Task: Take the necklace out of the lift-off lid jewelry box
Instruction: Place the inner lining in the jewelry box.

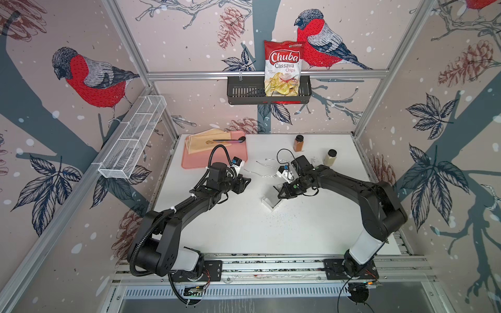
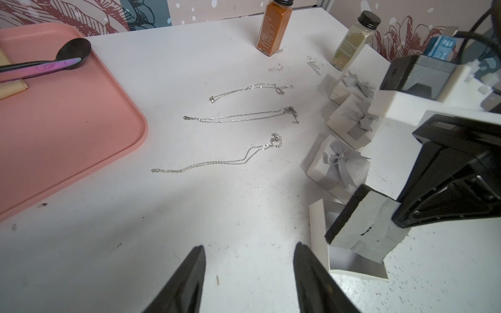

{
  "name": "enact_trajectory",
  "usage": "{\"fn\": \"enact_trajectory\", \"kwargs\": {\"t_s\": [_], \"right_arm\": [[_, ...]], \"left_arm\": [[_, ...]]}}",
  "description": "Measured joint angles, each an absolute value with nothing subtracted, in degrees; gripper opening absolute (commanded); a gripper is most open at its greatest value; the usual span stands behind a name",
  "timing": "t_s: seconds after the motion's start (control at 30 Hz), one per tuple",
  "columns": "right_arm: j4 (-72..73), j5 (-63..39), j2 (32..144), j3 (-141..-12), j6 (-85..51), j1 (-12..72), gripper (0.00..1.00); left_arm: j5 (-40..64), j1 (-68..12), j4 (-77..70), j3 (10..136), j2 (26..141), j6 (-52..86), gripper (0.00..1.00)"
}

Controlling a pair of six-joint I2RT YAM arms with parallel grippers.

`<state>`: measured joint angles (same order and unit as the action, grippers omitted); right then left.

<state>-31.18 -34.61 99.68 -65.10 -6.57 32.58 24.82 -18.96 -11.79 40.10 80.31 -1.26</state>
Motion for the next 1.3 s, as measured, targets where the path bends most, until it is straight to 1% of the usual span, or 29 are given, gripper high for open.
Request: {"fn": "enact_trajectory", "kwargs": {"t_s": [0.23, 0.47, 0.8, 1.0, 1.03, 1.13, 1.2, 1.23, 1.3], "right_arm": [[-34.2, -34.9, 101.4, -67.1, -5.7, 32.4, 0.0], [-35.6, -35.3, 104.1, -67.6, -5.3, 33.5, 0.0], [-35.3, -34.6, 107.1, -68.1, -6.3, 34.8, 0.0], [-35.5, -32.2, 108.0, -69.3, -7.6, 36.1, 0.06], [-35.6, -31.6, 108.2, -69.5, -7.8, 36.4, 0.07], [-36.7, -29.2, 108.7, -70.8, -9.0, 37.3, 0.21], [-37.3, -26.2, 108.8, -71.9, -9.0, 38.2, 0.36], [-37.9, -24.5, 108.8, -72.6, -9.1, 38.8, 0.41], [-38.6, -21.1, 108.7, -73.8, -9.1, 39.9, 0.45]], "left_arm": [[27.2, -19.0, -11.8, 40.1, 80.6, -2.6, 0.56], [32.6, -19.2, -12.5, 40.1, 83.2, -3.0, 0.56], [34.5, -19.8, -13.0, 39.9, 82.8, -3.4, 0.56], [34.4, -19.8, -13.6, 39.3, 82.4, -3.4, 0.56], [34.4, -19.8, -13.9, 39.3, 82.4, -3.4, 0.56], [34.3, -19.8, -14.3, 39.2, 82.3, -3.4, 0.57], [34.2, -19.8, -14.3, 39.1, 82.3, -3.4, 0.56], [34.2, -19.8, -14.5, 39.0, 82.2, -3.3, 0.56], [34.2, -19.8, -14.7, 38.9, 82.0, -3.1, 0.56]]}}
